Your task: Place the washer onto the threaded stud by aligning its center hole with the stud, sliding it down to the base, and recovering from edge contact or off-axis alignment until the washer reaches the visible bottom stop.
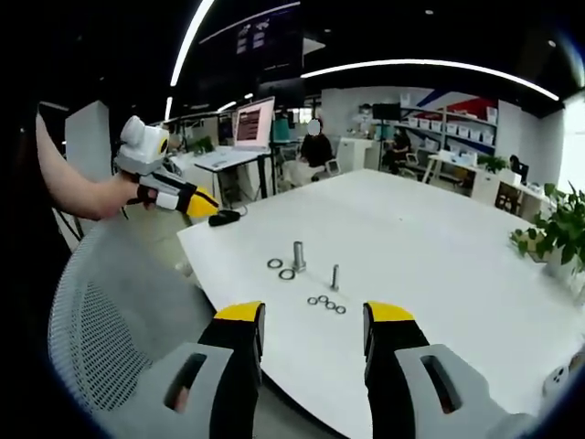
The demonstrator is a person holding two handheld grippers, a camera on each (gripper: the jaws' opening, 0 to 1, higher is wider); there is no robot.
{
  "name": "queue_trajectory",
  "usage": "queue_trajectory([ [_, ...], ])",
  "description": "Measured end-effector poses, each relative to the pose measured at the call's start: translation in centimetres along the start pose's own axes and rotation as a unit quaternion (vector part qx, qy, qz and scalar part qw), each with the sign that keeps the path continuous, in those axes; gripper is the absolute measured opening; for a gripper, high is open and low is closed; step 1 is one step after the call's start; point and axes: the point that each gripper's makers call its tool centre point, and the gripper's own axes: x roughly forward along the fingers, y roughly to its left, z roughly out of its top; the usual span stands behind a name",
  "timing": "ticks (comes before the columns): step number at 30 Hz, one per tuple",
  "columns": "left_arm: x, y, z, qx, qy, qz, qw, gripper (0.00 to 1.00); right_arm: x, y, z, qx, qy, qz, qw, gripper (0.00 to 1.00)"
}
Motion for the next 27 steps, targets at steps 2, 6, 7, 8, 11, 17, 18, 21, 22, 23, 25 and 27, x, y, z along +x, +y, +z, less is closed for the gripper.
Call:
queue_trajectory([
  [2, 0.08, 0.01, -0.23, 0.006, 0.006, 0.002, 1.0, 0.12, 0.02, 0.08, 0.08, 0.004, -0.003, 0.003, 1.0, 0.45],
  [6, 0.09, 0.09, -0.45, 0.009, 0.013, 0.005, 0.9999, 0.12, 0.09, 0.29, -0.11, 0.003, 0.001, 0.009, 1.0, 0.45],
  [7, 0.09, 0.11, -0.47, 0.01, 0.014, 0.006, 0.9998, 0.12, 0.1, 0.31, -0.09, 0.003, 0.001, 0.01, 1.0, 0.45],
  [8, 0.09, 0.19, -0.58, 0.012, 0.016, 0.008, 0.9998, 0.12, 0.1, 0.33, 0.02, 0.003, -0.002, 0.01, 0.9999, 0.45],
  [11, 0.12, 0.46, -0.73, 0.008, 0.016, 0.013, 0.9997, 0.12, 0.09, 0.47, -0.04, 0.005, -0.001, 0.014, 0.9999, 0.45],
  [17, 0.03, 0.44, -0.39, 0.004, 0.008, 0.013, 0.9999, 0.12, -0.04, 0.34, 0.03, 0.008, -0.004, 0.012, 0.9999, 0.45],
  [18, 0.02, 0.52, -0.48, 0.002, 0.009, 0.014, 0.9999, 0.12, -0.05, 0.34, 0.03, 0.009, -0.004, 0.012, 0.9999, 0.45],
  [21, 0.04, 0.54, -0.45, 0.001, 0.009, 0.016, 0.9998, 0.12, -0.02, 0.37, -0.07, 0.007, -0.002, 0.013, 0.9999, 0.45],
  [22, 0.05, 0.55, -0.46, 0.002, 0.009, 0.016, 0.9998, 0.12, -0.01, 0.37, -0.08, 0.007, -0.002, 0.013, 0.9999, 0.45],
  [23, 0.08, 0.54, -0.48, 0.002, 0.01, 0.016, 0.9998, 0.12, 0.02, 0.39, -0.12, 0.007, -0.001, 0.014, 0.9999, 0.45],
  [25, 0.12, 0.52, -0.56, 0.003, 0.012, 0.016, 0.9998, 0.12, 0.03, 0.41, -0.21, 0.007, 0.001, 0.014, 0.9999, 0.45],
  [27, 0.2, 0.48, -0.74, 0.003, 0.016, 0.014, 0.9998, 0.12, 0.0, 0.42, -0.21, 0.007, 0.001, 0.013, 0.9999, 0.45],
])
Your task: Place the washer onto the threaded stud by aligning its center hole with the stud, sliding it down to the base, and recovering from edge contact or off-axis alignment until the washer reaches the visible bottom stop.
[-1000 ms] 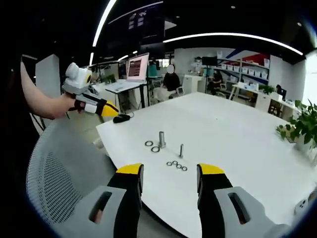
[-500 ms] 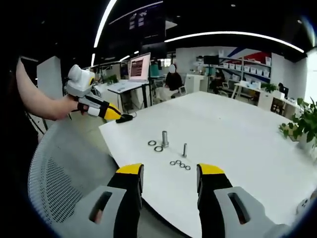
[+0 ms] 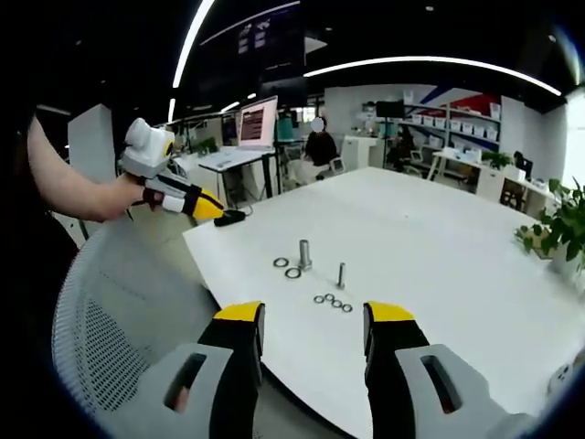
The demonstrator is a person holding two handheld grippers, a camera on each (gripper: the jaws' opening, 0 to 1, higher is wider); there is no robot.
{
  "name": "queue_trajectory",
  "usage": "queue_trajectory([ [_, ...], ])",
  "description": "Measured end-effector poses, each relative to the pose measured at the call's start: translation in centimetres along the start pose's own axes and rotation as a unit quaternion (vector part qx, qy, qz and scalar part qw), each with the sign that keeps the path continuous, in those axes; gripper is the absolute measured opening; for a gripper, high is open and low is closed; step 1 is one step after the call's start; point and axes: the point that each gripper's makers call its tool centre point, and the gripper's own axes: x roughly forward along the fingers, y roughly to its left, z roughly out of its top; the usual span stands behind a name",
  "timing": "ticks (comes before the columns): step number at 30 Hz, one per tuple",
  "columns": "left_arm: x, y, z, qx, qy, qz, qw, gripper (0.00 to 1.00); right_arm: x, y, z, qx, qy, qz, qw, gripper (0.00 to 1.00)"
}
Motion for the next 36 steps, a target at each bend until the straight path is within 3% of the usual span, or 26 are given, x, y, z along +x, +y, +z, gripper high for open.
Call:
queue_trajectory([
  [7, -0.1, 0.3, 0.4, -0.016, -0.01, 0.0, 0.9998, 0.13, -0.1, -0.3, 0.2, 0.002, -0.004, -0.005, 1.0, 0.45],
  [13, 0.2, 0.0, 0.3, -0.01, -0.001, -0.004, 0.9999, 0.13, 0.1, -0.1, 0.1, 0.002, 0.001, 0.001, 1.0, 0.45],
  [16, 0.4, 0.3, 0.3, -0.026, 0.001, -0.006, 0.9997, 0.14, 0.0, -0.3, 0.0, 0.006, 0.001, -0.001, 1.0, 0.45],
  [26, 1.6, -0.5, -0.5, -0.053, 0.033, -0.039, 0.9973, 0.15, 0.0, -0.8, 0.1, 0.009, 0.001, -0.011, 0.9999, 0.45],
  [29, 2.4, -0.9, -1.1, -0.063, 0.061, -0.055, 0.9947, 0.15, 0.0, -0.7, -0.1, 0.011, 0.006, -0.01, 0.9999, 0.46],
  [32, 3.3, -0.9, -0.9, -0.067, 0.063, -0.056, 0.9942, 0.15, 0.2, -0.3, -0.7, -0.005, 0.02, -0.004, 0.9998, 0.47],
  [36, 5.1, -0.6, -1.4, -0.055, 0.092, -0.058, 0.9926, 0.16, 0.0, -0.9, -0.3, 0.003, 0.012, -0.015, 0.9998, 0.47],
])
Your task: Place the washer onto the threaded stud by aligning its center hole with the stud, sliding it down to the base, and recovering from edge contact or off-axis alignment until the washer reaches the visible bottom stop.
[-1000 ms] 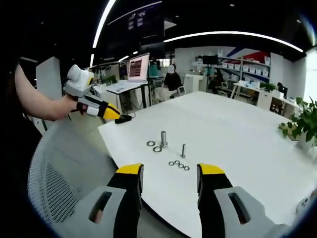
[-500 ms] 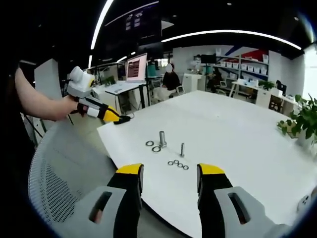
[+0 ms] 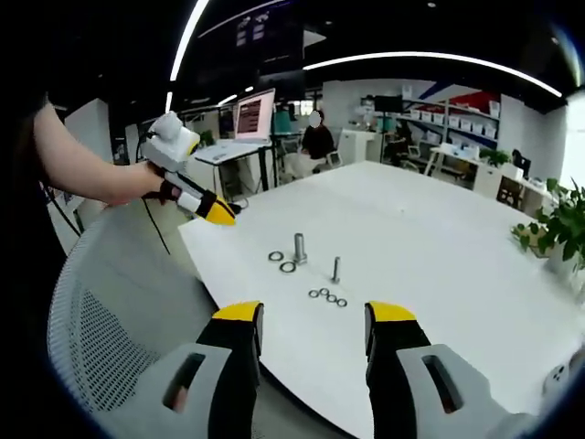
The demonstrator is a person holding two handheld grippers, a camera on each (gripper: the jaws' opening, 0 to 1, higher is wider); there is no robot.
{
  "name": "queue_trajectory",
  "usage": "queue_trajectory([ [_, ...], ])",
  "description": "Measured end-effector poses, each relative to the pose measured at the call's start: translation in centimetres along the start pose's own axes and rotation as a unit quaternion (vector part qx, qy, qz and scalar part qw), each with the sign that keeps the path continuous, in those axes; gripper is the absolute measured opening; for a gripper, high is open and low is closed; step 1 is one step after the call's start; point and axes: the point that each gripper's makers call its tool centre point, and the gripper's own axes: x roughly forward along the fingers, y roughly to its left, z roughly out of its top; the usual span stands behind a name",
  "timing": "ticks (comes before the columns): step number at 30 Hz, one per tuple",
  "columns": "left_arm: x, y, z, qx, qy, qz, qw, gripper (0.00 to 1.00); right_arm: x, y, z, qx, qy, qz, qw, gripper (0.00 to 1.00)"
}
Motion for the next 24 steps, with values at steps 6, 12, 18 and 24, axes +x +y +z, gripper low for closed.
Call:
queue_trajectory([
  [6, 1.6, 0.4, 0.3, 0.017, 0.027, -0.003, 0.9995, 0.2, 0.0, 0.0, -0.1, 0.001, 0.001, 0.0, 1.0, 0.47],
  [12, 2.8, 0.8, -0.8, 0.059, 0.066, -0.009, 0.996, 0.2, -0.1, -0.1, 0.0, 0.0, -0.001, -0.004, 1.0, 0.47],
  [18, 4.5, 1.4, -2.5, 0.082, 0.127, -0.029, 0.9881, 0.19, 0.0, -0.1, -0.2, -0.002, 0.003, -0.004, 1.0, 0.47],
  [24, 6.0, 2.0, -2.6, 0.11, 0.161, -0.037, 0.9801, 0.2, 0.0, -0.3, -0.2, 0.006, 0.004, -0.006, 1.0, 0.47],
])
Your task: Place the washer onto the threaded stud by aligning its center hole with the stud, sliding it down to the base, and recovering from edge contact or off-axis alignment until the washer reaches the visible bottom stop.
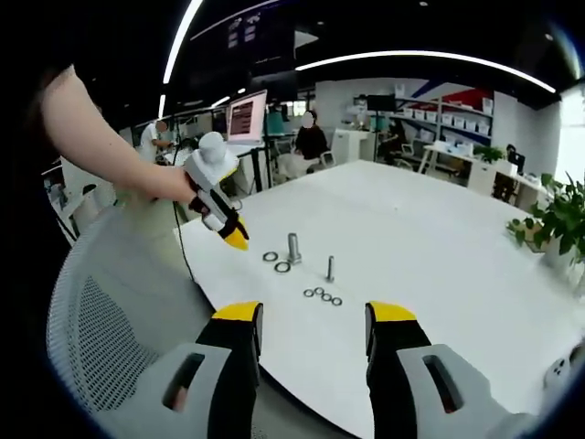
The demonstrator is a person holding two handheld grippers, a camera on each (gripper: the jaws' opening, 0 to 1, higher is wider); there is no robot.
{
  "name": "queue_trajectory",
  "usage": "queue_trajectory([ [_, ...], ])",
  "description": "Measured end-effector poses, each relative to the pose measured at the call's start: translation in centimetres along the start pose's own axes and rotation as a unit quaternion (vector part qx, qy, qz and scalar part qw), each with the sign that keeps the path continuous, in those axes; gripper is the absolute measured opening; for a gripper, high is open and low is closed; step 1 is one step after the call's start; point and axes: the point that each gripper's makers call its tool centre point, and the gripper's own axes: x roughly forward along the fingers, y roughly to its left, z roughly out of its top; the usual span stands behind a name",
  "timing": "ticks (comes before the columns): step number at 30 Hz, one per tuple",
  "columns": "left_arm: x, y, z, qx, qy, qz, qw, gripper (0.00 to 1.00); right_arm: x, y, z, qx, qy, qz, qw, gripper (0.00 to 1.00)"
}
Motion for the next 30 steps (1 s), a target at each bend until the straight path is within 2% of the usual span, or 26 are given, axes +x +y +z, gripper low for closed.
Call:
queue_trajectory([
  [9, 1.6, 1.6, -0.1, 0.026, 0.04, -0.007, 0.9988, 0.21, 0.1, 0.0, -0.5, -0.001, 0.011, -0.001, 0.9999, 0.47],
  [19, 2.1, 2.9, 0.3, 0.046, 0.057, -0.006, 0.9973, 0.21, 0.1, -0.2, -0.5, -0.001, 0.011, -0.005, 0.9999, 0.47],
  [23, 2.7, 2.9, 0.4, 0.052, 0.07, -0.008, 0.9961, 0.21, 0.1, -0.3, -0.4, 0.001, 0.011, -0.006, 0.9999, 0.47],
  [27, 3.7, 2.5, 0.4, 0.071, 0.085, -0.015, 0.9937, 0.21, 0.1, -0.4, -0.4, 0.001, 0.01, -0.01, 0.9999, 0.47],
  [29, 4.1, 2.5, 0.1, 0.09, 0.098, -0.016, 0.9909, 0.22, 0.0, -0.6, -0.4, 0.005, 0.01, -0.013, 0.9999, 0.47],
  [30, 4.4, 2.7, -0.2, 0.108, 0.114, -0.014, 0.9875, 0.22, 0.0, -0.6, -0.4, 0.005, 0.01, -0.014, 0.9998, 0.47],
])
